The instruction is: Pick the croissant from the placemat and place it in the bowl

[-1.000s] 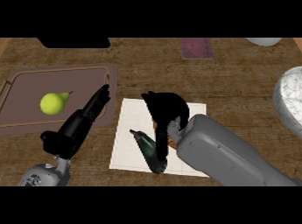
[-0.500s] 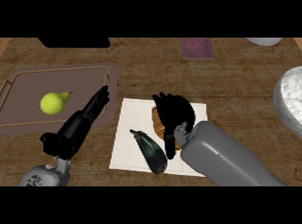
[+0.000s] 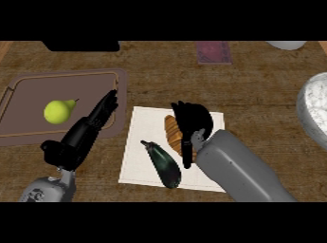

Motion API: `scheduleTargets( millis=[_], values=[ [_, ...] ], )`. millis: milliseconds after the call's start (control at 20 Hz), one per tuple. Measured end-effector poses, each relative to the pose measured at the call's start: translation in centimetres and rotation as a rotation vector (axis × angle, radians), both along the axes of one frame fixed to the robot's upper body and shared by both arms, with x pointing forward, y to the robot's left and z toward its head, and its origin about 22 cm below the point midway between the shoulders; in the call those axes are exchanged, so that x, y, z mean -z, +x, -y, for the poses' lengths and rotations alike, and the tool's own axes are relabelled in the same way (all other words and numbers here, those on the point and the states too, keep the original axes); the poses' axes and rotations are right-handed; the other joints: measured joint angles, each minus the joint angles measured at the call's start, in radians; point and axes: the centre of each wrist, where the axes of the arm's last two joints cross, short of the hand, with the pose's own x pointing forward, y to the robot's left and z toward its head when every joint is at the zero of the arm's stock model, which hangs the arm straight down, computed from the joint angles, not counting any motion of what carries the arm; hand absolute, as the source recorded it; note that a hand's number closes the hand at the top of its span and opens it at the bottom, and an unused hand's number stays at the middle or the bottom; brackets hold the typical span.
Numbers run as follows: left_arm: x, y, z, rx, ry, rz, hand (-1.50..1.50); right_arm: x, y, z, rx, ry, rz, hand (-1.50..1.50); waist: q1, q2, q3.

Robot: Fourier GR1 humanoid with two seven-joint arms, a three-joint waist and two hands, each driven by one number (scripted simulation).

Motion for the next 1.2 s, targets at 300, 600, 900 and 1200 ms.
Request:
scheduleTargets(
  millis=[300,600,900,1200],
  values=[
    [0.1,-0.1,0.2,-0.001,0.000,-0.005,0.00,1.3,0.3,0.0,-0.012,0.029,0.012,1.50,0.001,0.000,0.000],
    [0.0,0.2,0.4,0.006,0.000,-0.007,0.00,1.5,1.1,0.1,-0.058,0.062,0.101,1.50,0.000,-0.001,0.000],
    [0.7,-0.1,0.6,0.010,0.000,-0.011,0.00,1.9,1.6,-0.2,-0.066,0.077,0.156,1.50,0.000,-0.002,-0.001],
    [0.4,-0.6,-0.8,-0.032,0.002,-0.018,0.00,2.8,-2.3,6.7,-0.220,0.096,0.184,1.50,-0.039,-0.015,0.000]
  ],
)
